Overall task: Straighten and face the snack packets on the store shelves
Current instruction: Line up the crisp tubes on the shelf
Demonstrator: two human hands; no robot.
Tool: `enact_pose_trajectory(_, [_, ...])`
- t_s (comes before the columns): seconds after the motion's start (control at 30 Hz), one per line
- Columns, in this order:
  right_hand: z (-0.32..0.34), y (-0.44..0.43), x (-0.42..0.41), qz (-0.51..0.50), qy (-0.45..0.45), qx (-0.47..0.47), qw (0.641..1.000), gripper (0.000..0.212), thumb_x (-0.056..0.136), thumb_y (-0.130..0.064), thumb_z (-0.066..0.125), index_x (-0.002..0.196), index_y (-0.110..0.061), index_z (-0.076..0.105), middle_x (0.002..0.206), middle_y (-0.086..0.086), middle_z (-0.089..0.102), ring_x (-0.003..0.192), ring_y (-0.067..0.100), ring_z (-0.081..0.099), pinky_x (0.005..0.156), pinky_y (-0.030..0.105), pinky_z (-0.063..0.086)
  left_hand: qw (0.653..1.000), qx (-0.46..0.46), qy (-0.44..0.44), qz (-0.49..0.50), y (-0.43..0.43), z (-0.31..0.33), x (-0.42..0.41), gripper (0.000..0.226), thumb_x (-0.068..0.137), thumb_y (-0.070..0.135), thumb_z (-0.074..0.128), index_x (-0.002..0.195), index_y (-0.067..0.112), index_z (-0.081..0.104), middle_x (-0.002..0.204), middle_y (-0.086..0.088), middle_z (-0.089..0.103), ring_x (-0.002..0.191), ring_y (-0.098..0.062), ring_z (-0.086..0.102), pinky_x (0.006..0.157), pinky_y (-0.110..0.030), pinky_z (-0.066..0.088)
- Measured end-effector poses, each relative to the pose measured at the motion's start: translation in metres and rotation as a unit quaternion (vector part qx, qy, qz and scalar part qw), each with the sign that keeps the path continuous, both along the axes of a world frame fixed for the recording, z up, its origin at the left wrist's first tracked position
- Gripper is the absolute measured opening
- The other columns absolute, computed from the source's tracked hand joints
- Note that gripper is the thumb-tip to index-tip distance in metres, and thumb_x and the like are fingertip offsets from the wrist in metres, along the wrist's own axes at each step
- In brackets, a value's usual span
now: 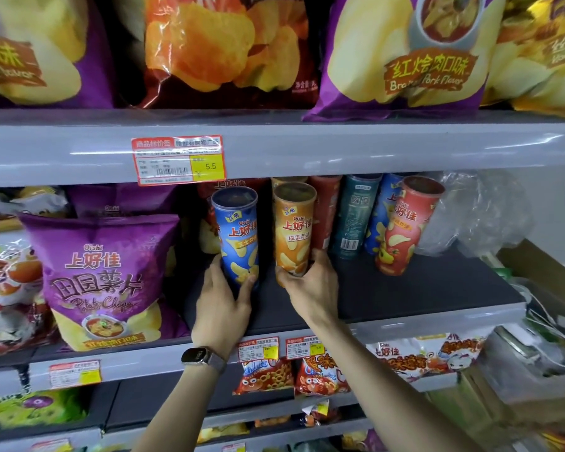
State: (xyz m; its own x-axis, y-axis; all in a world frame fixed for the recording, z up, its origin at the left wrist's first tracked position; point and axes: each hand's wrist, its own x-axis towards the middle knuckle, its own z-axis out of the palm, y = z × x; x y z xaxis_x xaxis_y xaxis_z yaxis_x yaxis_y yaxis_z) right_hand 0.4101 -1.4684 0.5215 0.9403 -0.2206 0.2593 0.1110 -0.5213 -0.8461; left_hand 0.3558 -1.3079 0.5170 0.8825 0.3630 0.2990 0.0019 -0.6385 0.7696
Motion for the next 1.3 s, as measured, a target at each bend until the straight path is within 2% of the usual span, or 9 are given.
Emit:
enact_pose_trajectory(0.33, [-0.002, -0.015, -0.002, 0.039, -0.007, -0.015, 0.999, 0.073, 0.066, -0.065, 0.076, 0.126, -0.031, 0.053, 0.119, -0.007, 0.063, 0.103, 0.016, 0.066, 0.085, 0.041, 0.057, 1.0, 0.004, 0.0, 0.005, 0.001, -0.003, 0.0, 0.07, 0.098, 0.041, 0.069, 0.154, 0.011, 0.038, 0.145, -0.013, 0.056, 0.124, -0.036, 0.061, 0.095, -0.044, 0.05])
enact_pose_trajectory(0.47, [0.0, -0.051, -0.011, 0.055, -0.076, 0.018, 0.995, 0.061, 0.082, -0.048, 0.083, 0.133, -0.025, 0.056, 0.119, -0.015, 0.065, 0.104, 0.003, 0.063, 0.089, 0.025, 0.053, 1.0, 0.006, 0.0, 0.003, 0.002, -0.004, 0.0, 0.071, 0.098, 0.041, 0.069, 0.155, 0.011, 0.037, 0.146, -0.013, 0.056, 0.124, -0.037, 0.061, 0.095, -0.044, 0.05])
enact_pose_trajectory(0.6, [0.006, -0.1, -0.003, -0.084, -0.152, 0.058, 0.983, 0.041, 0.09, -0.018, 0.081, 0.124, -0.014, 0.059, 0.114, -0.001, 0.065, 0.096, 0.012, 0.065, 0.086, 0.031, 0.056, 1.0, 0.005, 0.003, 0.005, 0.001, -0.004, 0.001, 0.072, 0.098, 0.042, 0.067, 0.155, 0.012, 0.036, 0.147, -0.013, 0.054, 0.125, -0.039, 0.06, 0.096, -0.046, 0.049])
enact_pose_trajectory(0.7, [0.007, -0.131, 0.017, -0.197, -0.157, 0.086, 0.964, 0.057, 0.08, -0.005, 0.085, 0.128, -0.004, 0.053, 0.129, 0.014, 0.05, 0.108, 0.023, 0.06, 0.094, 0.016, 0.049, 1.0, 0.005, 0.009, 0.006, 0.001, -0.005, 0.001, 0.072, 0.099, 0.045, 0.066, 0.156, 0.013, 0.034, 0.147, -0.013, 0.054, 0.125, -0.039, 0.06, 0.098, -0.049, 0.05])
enact_pose_trajectory(0.87, [0.003, -0.151, 0.047, -0.211, -0.043, 0.122, 0.969, 0.092, 0.066, -0.029, 0.096, 0.139, -0.013, 0.042, 0.136, 0.013, 0.045, 0.125, 0.032, 0.053, 0.108, 0.047, 0.048, 1.0, 0.003, 0.009, 0.001, 0.002, -0.006, 0.002, 0.073, 0.098, 0.045, 0.066, 0.155, 0.013, 0.034, 0.145, -0.013, 0.055, 0.124, -0.038, 0.061, 0.097, -0.048, 0.051])
enact_pose_trajectory(0.97, [-0.005, -0.157, 0.06, -0.187, -0.015, 0.152, 0.97, 0.085, 0.054, -0.044, 0.095, 0.124, -0.021, 0.052, 0.119, 0.005, 0.067, 0.103, 0.025, 0.071, 0.092, 0.046, 0.06, 1.0, -0.002, 0.006, -0.004, 0.003, -0.005, 0.0, 0.072, 0.098, 0.045, 0.066, 0.155, 0.013, 0.035, 0.146, -0.012, 0.055, 0.125, -0.036, 0.061, 0.098, -0.047, 0.05])
enact_pose_trajectory(1.1, [-0.007, -0.166, 0.062, -0.167, 0.025, 0.157, 0.973, 0.081, 0.058, -0.05, 0.091, 0.124, -0.017, 0.059, 0.115, 0.004, 0.073, 0.103, 0.026, 0.072, 0.09, 0.041, 0.059, 1.0, -0.001, 0.005, -0.005, 0.003, -0.003, -0.001, 0.073, 0.098, 0.046, 0.066, 0.155, 0.014, 0.035, 0.146, -0.012, 0.055, 0.125, -0.036, 0.061, 0.098, -0.047, 0.051])
enact_pose_trajectory(1.2, [0.003, -0.159, 0.049, -0.149, 0.026, 0.131, 0.98, 0.07, 0.072, -0.037, 0.091, 0.127, -0.015, 0.055, 0.121, 0.006, 0.07, 0.108, 0.027, 0.068, 0.098, 0.045, 0.055, 1.0, 0.004, 0.007, -0.007, 0.004, -0.005, 0.001, 0.072, 0.098, 0.045, 0.067, 0.154, 0.012, 0.036, 0.144, -0.014, 0.056, 0.122, -0.037, 0.062, 0.095, -0.048, 0.052])
enact_pose_trajectory(1.3, [0.006, -0.144, 0.03, -0.093, 0.01, 0.131, 0.987, 0.06, 0.082, -0.022, 0.087, 0.131, -0.015, 0.053, 0.119, 0.0, 0.067, 0.108, 0.02, 0.063, 0.099, 0.036, 0.047, 1.0, 0.004, 0.005, -0.006, 0.003, -0.005, 0.001, 0.072, 0.099, 0.045, 0.067, 0.155, 0.011, 0.036, 0.145, -0.014, 0.055, 0.123, -0.038, 0.062, 0.095, -0.047, 0.052])
